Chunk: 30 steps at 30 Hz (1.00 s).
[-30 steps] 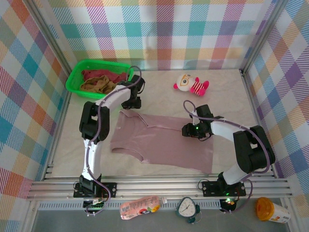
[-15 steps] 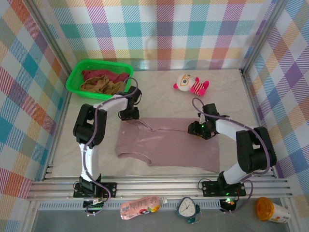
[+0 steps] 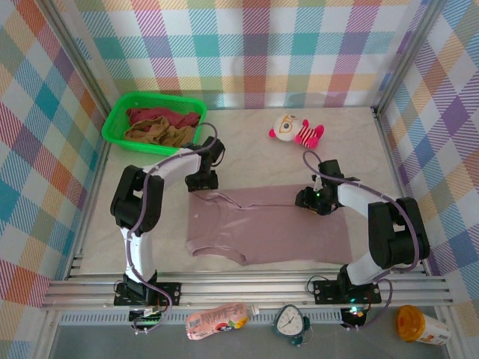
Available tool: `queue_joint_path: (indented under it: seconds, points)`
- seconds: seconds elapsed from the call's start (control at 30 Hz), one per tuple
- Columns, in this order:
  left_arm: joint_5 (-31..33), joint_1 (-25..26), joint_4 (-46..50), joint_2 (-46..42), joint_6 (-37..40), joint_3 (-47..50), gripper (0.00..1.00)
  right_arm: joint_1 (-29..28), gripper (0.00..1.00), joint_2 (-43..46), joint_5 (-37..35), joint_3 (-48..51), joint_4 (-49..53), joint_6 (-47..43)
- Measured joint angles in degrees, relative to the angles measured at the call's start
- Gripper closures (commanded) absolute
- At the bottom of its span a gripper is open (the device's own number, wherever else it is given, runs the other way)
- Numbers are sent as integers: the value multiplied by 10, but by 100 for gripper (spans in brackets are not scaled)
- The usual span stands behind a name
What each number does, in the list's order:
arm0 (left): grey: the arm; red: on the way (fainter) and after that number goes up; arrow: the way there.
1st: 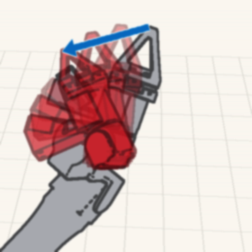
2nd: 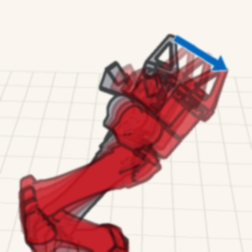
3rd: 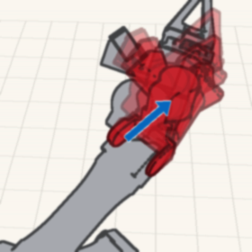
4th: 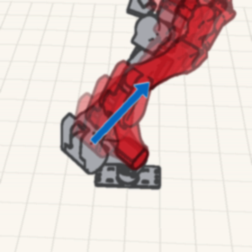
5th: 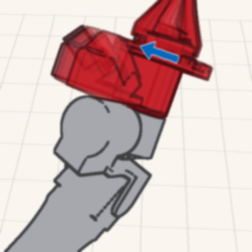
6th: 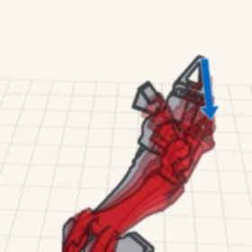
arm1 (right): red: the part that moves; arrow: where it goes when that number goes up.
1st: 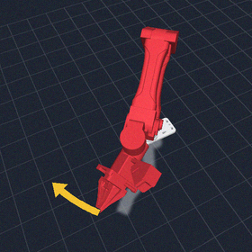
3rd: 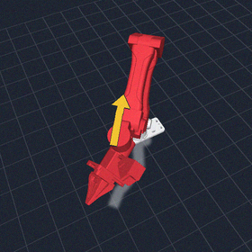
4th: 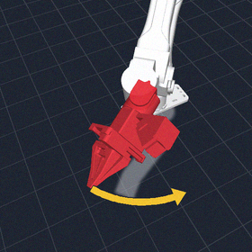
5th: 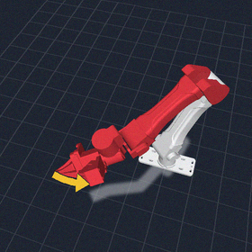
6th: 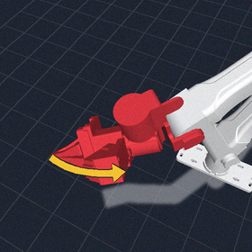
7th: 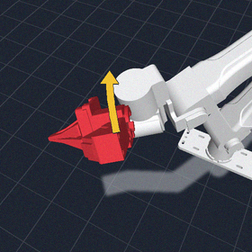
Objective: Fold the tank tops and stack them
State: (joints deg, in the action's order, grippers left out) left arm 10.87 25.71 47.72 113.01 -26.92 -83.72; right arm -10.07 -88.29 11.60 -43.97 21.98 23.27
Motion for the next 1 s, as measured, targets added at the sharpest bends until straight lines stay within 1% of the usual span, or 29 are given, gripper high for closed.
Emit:
queue_joint_path:
  seconds: [0.17,0.3,0.47,0.57,0.67,0.77,0.87,0.97,1.0]
  points:
    - [21,-15,9,8,15,-46,50,0,50,0,0,-3,4,-4]
    - [20,-24,19,44,26,-69,53,0,50,0,0,-5,7,-9]
    - [7,-28,26,81,30,-72,61,0,51,0,0,-5,8,-13]
    - [8,-28,30,85,34,-72,66,0,51,0,2,-5,8,-14]
    - [7,-28,32,85,39,-72,69,0,51,0,5,-5,8,-15]
    - [8,-28,34,85,40,-72,70,0,51,0,7,-5,8,-14]
    - [8,-28,37,85,42,-72,66,0,51,0,9,-5,8,-15]
    - [12,-28,48,84,45,-72,67,0,51,0,11,-5,8,-14]
    - [13,-28,50,84,46,-72,69,0,51,0,11,-5,8,-14]
